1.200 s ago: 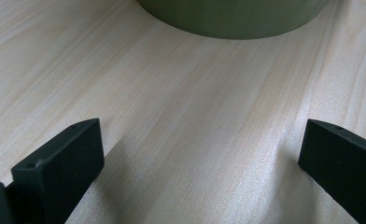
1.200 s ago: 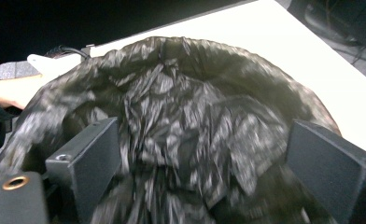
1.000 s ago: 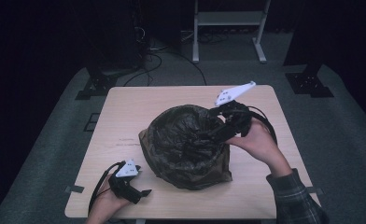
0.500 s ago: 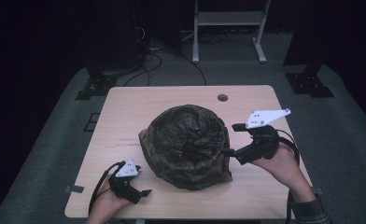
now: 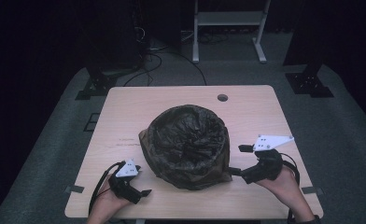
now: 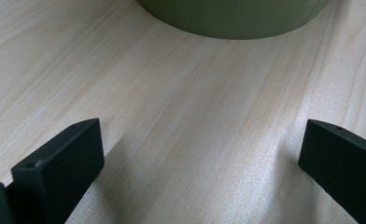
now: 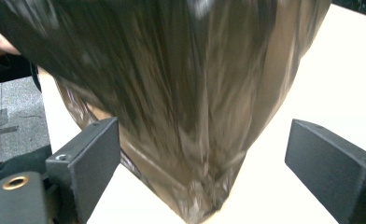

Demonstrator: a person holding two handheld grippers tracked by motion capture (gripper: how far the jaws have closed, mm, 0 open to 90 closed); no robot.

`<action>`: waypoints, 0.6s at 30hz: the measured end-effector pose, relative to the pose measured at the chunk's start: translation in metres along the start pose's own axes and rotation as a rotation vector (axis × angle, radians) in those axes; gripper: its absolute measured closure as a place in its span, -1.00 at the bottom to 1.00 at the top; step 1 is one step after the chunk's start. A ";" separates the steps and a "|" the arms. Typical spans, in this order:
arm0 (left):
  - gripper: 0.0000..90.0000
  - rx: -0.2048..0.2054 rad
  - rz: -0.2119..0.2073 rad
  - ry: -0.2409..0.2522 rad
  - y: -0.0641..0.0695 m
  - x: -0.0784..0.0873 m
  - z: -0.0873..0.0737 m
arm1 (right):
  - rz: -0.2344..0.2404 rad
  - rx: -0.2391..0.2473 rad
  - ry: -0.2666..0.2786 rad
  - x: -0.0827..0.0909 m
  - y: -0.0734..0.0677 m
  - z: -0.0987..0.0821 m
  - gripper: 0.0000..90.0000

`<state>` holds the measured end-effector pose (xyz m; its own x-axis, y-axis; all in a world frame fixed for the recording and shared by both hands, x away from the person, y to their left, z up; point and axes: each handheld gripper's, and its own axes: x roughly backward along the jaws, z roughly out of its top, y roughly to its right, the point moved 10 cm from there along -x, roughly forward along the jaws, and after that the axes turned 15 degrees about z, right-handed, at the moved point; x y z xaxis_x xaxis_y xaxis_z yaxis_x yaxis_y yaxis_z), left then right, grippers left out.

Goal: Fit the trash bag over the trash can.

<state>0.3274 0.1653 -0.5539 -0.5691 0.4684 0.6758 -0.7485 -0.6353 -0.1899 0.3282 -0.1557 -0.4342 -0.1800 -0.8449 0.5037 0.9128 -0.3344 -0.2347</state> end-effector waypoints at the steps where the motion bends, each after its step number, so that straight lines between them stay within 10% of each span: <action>1: -1.00 0.001 0.000 0.000 0.000 0.000 0.000 | -0.004 -0.007 0.001 0.000 0.001 -0.005 -0.79; 18: -1.00 0.000 0.000 0.000 0.000 0.000 0.000 | -0.087 -0.060 -0.089 -0.024 0.019 -0.088 -0.79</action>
<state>0.3275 0.1653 -0.5539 -0.5692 0.4681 0.6759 -0.7485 -0.6352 -0.1904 0.3181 -0.1785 -0.5236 -0.2222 -0.7723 0.5952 0.8711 -0.4315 -0.2346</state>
